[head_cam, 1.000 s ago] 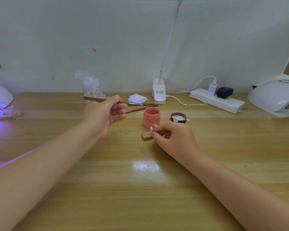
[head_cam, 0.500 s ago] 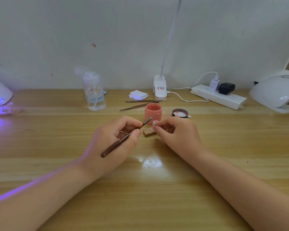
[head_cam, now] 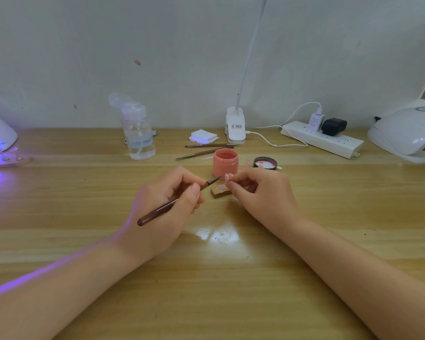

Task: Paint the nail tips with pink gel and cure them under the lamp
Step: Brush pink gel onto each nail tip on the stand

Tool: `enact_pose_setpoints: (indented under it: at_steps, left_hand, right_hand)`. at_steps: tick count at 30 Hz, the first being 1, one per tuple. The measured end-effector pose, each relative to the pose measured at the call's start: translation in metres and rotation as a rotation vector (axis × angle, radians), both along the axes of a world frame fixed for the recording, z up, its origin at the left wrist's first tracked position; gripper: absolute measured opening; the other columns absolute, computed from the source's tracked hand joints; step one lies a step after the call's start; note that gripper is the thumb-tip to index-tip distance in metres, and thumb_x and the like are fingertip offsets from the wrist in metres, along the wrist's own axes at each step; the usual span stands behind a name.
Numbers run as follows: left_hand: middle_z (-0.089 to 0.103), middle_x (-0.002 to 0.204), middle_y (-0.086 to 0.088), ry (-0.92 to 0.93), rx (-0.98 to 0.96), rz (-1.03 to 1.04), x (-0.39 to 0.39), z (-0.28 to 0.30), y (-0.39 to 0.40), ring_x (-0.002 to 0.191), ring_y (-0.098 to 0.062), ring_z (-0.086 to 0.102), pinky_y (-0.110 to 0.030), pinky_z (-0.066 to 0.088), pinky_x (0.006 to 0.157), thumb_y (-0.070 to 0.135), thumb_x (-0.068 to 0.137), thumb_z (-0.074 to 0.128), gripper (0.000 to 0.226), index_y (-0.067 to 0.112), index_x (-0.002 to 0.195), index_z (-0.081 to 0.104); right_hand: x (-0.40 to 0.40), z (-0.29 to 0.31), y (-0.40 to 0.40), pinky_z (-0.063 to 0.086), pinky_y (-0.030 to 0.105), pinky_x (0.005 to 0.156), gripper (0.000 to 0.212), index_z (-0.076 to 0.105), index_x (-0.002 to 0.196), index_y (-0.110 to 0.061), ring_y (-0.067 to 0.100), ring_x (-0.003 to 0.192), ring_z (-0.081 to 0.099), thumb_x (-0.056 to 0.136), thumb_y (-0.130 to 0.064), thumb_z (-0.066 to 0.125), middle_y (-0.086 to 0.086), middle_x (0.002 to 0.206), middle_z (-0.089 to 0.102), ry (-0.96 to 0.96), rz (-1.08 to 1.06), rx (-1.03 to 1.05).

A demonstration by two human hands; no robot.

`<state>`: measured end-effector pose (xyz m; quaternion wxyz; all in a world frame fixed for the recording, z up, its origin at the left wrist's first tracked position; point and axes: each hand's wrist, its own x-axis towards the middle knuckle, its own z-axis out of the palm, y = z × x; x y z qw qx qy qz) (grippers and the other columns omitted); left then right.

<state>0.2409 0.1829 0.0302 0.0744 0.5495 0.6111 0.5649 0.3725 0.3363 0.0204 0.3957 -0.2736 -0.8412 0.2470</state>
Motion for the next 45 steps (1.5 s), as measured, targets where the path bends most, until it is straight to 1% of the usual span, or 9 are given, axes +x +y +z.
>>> enact_pose_setpoints:
  at_steps: [7,10,17,22,28,33,37,40,45]
  left_hand:
    - [0.072,0.078,0.008,-0.018,-0.036,-0.033,-0.0004,-0.0003,0.0014,0.071,-0.006,0.068,-0.016,0.052,0.068,0.027,0.087,0.055,0.013,0.028,0.087,0.068]
    - [0.073,0.080,0.008,-0.060,0.012,-0.015,-0.0007,0.0002,0.0014,0.072,-0.004,0.068,-0.014,0.052,0.067,0.027,0.087,0.056,0.012,0.028,0.089,0.067]
    - [0.072,0.077,0.009,-0.003,-0.051,-0.011,-0.0013,0.0007,-0.0007,0.073,-0.011,0.067,-0.035,0.054,0.071,0.034,0.082,0.055,0.014,0.029,0.087,0.068]
    - [0.073,0.084,0.012,-0.056,-0.028,0.028,0.0014,0.0010,0.0010,0.076,-0.012,0.067,-0.032,0.054,0.071,0.030,0.086,0.056,0.014,0.036,0.089,0.068]
    - [0.072,0.076,0.008,-0.013,-0.059,0.005,-0.0011,0.0002,-0.0005,0.074,-0.014,0.067,-0.034,0.054,0.072,0.020,0.083,0.054,0.016,0.028,0.082,0.067]
    - [0.073,0.086,0.014,-0.044,-0.056,0.023,-0.0017,0.0004,0.0014,0.079,-0.002,0.066,-0.023,0.054,0.073,0.031,0.088,0.054,0.016,0.040,0.094,0.067]
    - [0.072,0.077,0.008,-0.011,-0.057,-0.007,-0.0023,0.0011,0.0001,0.075,-0.015,0.065,-0.030,0.051,0.070,0.035,0.081,0.054,0.014,0.034,0.087,0.067]
    - [0.073,0.079,0.009,-0.047,-0.008,0.015,-0.0027,0.0005,0.0006,0.079,-0.010,0.065,-0.024,0.051,0.073,0.036,0.084,0.054,0.014,0.035,0.088,0.067]
    - [0.074,0.082,0.010,-0.032,-0.060,0.000,-0.0030,0.0008,0.0014,0.085,-0.010,0.067,-0.028,0.052,0.076,0.037,0.084,0.054,0.014,0.036,0.089,0.068]
  right_hand:
    - [-0.0001,-0.0006,0.0010,0.039,0.011,0.063,0.003,0.076,0.082,-0.019,-0.001,0.057,0.055,0.082,-0.021,0.075,-0.022,0.061,0.059,0.002,0.009,0.011]
    - [-0.0008,-0.0010,0.0010,0.037,0.007,0.060,0.001,0.075,0.081,-0.020,-0.003,0.057,0.055,0.082,-0.021,0.075,-0.021,0.062,0.060,0.012,0.003,0.002]
    - [0.0001,-0.0025,0.0008,0.041,0.014,0.062,0.004,0.075,0.081,-0.020,0.000,0.056,0.054,0.082,-0.024,0.075,-0.015,0.067,0.066,0.013,0.007,0.009]
    - [-0.0003,-0.0013,0.0003,0.036,0.007,0.060,0.002,0.074,0.082,-0.021,-0.005,0.059,0.055,0.082,-0.020,0.075,-0.024,0.065,0.059,-0.009,0.003,0.024]
    - [0.0009,0.0001,-0.0010,0.038,0.010,0.062,0.002,0.074,0.084,-0.020,-0.002,0.057,0.053,0.082,-0.020,0.075,-0.021,0.069,0.062,-0.018,0.012,0.037]
    - [0.0011,-0.0001,-0.0007,0.037,0.007,0.061,0.003,0.074,0.084,-0.022,-0.003,0.061,0.055,0.082,-0.020,0.075,-0.024,0.067,0.060,-0.018,0.011,0.040]
    - [0.0006,-0.0010,0.0002,0.037,0.009,0.060,0.002,0.074,0.081,-0.021,-0.002,0.059,0.054,0.082,-0.020,0.075,-0.021,0.067,0.062,0.002,0.017,0.024]
    - [0.0003,-0.0014,0.0001,0.038,0.008,0.060,0.002,0.074,0.082,-0.020,-0.004,0.059,0.055,0.082,-0.019,0.076,-0.019,0.068,0.064,0.016,0.036,-0.018]
    - [0.0020,0.0000,-0.0005,0.045,0.016,0.063,0.002,0.075,0.084,-0.019,0.007,0.059,0.062,0.083,-0.019,0.074,-0.013,0.070,0.067,0.022,0.059,-0.060]
